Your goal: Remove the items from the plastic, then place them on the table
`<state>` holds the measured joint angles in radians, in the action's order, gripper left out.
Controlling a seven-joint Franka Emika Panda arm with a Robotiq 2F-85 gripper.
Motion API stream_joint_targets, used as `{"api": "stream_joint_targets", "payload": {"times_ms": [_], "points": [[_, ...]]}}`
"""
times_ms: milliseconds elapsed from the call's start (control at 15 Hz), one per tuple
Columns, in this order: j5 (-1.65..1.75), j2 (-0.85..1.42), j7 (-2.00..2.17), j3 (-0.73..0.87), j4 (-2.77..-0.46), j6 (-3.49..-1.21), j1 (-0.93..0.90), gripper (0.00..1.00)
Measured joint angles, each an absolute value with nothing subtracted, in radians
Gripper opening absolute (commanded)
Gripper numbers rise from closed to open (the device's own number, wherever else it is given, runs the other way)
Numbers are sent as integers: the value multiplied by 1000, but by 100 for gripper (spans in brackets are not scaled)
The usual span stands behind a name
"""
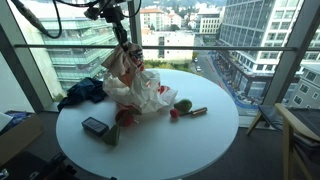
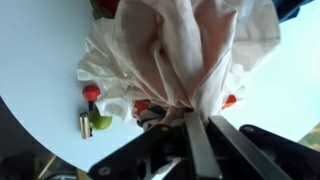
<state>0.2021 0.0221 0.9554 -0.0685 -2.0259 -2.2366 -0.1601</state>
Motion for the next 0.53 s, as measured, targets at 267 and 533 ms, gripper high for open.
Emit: {"api": "stream_joint_targets", "payload": {"times_ms": [267,533], "points": [[271,-95,997,-114,-2026,-2313,-161,2],[367,-143,1083,-188,-2016,-2443,-160,2]]}}
